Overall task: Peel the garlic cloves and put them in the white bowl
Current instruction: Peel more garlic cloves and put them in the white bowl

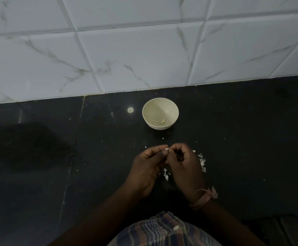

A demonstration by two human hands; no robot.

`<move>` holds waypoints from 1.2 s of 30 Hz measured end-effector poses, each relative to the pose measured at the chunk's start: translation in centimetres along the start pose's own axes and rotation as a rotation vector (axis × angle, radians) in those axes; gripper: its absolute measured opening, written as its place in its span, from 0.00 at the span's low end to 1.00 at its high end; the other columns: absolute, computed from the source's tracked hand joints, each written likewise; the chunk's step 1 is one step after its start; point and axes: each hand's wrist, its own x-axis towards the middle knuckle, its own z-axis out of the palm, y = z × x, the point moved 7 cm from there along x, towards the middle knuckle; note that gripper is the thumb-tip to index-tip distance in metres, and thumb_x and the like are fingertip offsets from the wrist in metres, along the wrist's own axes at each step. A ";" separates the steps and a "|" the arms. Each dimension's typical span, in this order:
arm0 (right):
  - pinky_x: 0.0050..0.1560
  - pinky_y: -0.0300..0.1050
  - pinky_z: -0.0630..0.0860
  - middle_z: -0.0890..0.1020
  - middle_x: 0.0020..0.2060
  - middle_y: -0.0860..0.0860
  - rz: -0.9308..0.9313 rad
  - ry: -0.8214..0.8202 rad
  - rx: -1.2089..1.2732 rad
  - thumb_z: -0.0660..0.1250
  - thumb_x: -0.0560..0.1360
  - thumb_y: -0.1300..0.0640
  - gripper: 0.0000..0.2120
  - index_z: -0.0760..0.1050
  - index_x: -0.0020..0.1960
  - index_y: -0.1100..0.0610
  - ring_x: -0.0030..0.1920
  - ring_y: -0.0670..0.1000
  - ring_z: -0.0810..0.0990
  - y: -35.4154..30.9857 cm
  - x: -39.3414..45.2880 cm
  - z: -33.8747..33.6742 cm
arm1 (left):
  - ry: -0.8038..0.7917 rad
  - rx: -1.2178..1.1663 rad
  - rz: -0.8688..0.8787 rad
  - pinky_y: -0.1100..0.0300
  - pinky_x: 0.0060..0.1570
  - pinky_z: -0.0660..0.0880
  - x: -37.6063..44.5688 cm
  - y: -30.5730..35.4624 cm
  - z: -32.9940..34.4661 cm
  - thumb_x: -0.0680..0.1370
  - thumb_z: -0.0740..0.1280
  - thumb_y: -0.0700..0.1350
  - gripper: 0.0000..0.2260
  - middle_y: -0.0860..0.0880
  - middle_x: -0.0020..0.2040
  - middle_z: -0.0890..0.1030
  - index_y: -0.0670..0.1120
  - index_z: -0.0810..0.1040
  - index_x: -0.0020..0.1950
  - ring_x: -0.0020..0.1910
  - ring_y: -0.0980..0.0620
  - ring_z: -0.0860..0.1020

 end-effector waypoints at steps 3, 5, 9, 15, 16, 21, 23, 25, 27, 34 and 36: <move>0.40 0.43 0.79 0.82 0.40 0.47 -0.054 0.008 -0.082 0.70 0.77 0.56 0.03 0.77 0.47 0.49 0.40 0.46 0.82 0.0 0.2 0.0 | 0.000 0.041 0.037 0.52 0.54 0.82 0.0 0.3 -0.2 0.72 0.73 0.37 0.11 0.37 0.52 0.85 0.38 0.83 0.54 0.50 0.42 0.85; 0.40 0.44 0.79 0.82 0.41 0.46 -0.109 0.009 -0.143 0.70 0.77 0.55 0.03 0.77 0.47 0.48 0.41 0.46 0.82 -0.2 0.2 0.0 | 0.007 0.065 0.062 0.52 0.52 0.83 -0.1 0.5 -0.3 0.73 0.72 0.37 0.11 0.35 0.52 0.85 0.37 0.83 0.54 0.50 0.40 0.85; 0.41 0.37 0.76 0.81 0.42 0.45 -0.146 0.008 -0.176 0.69 0.78 0.56 0.02 0.77 0.49 0.49 0.42 0.44 0.81 -0.5 0.2 0.4 | -0.009 0.080 0.074 0.53 0.49 0.82 0.0 0.7 -0.2 0.78 0.69 0.37 0.06 0.33 0.52 0.84 0.37 0.82 0.53 0.50 0.39 0.85; 0.38 0.39 0.79 0.85 0.36 0.48 0.044 0.033 0.058 0.68 0.79 0.58 0.02 0.78 0.48 0.53 0.35 0.45 0.83 -0.1 0.7 0.4 | -0.026 -0.028 -0.010 0.60 0.47 0.80 0.7 0.1 -0.1 0.75 0.70 0.41 0.10 0.38 0.49 0.83 0.37 0.83 0.54 0.44 0.49 0.82; 0.38 0.43 0.80 0.85 0.36 0.50 0.070 0.041 0.093 0.68 0.79 0.57 0.02 0.78 0.48 0.53 0.35 0.47 0.84 0.1 0.9 0.3 | -0.030 -0.048 -0.037 0.63 0.44 0.80 0.7 0.0 0.0 0.75 0.70 0.41 0.11 0.39 0.48 0.82 0.37 0.82 0.55 0.42 0.51 0.81; 0.44 0.54 0.83 0.85 0.38 0.51 0.126 0.107 0.056 0.72 0.76 0.59 0.02 0.80 0.45 0.54 0.40 0.51 0.85 1.4 1.8 -0.8 | -0.012 -0.197 -0.125 0.64 0.41 0.82 0.8 -0.3 -0.1 0.73 0.69 0.38 0.08 0.41 0.46 0.85 0.39 0.82 0.51 0.40 0.52 0.83; 0.46 0.52 0.82 0.85 0.38 0.49 0.115 0.085 -0.047 0.73 0.74 0.60 0.04 0.80 0.44 0.53 0.40 0.47 0.84 1.8 1.9 -1.0 | -0.001 -0.231 -0.144 0.64 0.42 0.82 0.9 -0.3 -0.4 0.73 0.69 0.37 0.08 0.41 0.46 0.85 0.39 0.81 0.51 0.40 0.52 0.84; 0.45 0.45 0.80 0.84 0.37 0.47 0.092 0.032 -0.133 0.74 0.74 0.61 0.05 0.80 0.44 0.52 0.39 0.43 0.82 2.0 1.8 -0.7 | 0.012 -0.252 -0.158 0.64 0.42 0.82 0.9 -0.3 -0.6 0.72 0.70 0.36 0.09 0.42 0.45 0.85 0.38 0.81 0.52 0.40 0.52 0.84; 0.45 0.39 0.78 0.85 0.39 0.45 0.071 -0.045 -0.202 0.73 0.75 0.60 0.04 0.82 0.46 0.51 0.41 0.40 0.82 2.0 1.6 -0.1 | 0.033 -0.264 -0.170 0.64 0.41 0.82 0.8 -0.5 -0.9 0.72 0.70 0.36 0.10 0.42 0.44 0.85 0.38 0.81 0.52 0.40 0.52 0.84; 0.38 0.32 0.73 0.82 0.35 0.44 -0.065 -0.046 -0.367 0.72 0.77 0.54 0.05 0.80 0.43 0.52 0.40 0.39 0.80 0.5 1.3 0.4 | 0.072 -0.273 -0.200 0.65 0.41 0.82 0.8 -1.1 -1.6 0.72 0.71 0.38 0.11 0.43 0.44 0.85 0.37 0.81 0.54 0.40 0.53 0.84; 0.37 0.35 0.73 0.81 0.35 0.45 -0.053 -0.008 -0.334 0.74 0.74 0.55 0.07 0.76 0.42 0.52 0.38 0.42 0.80 0.4 1.3 0.2 | 0.074 -0.284 -0.207 0.65 0.40 0.82 0.7 -1.1 -1.7 0.73 0.72 0.38 0.10 0.43 0.43 0.84 0.38 0.81 0.53 0.39 0.54 0.83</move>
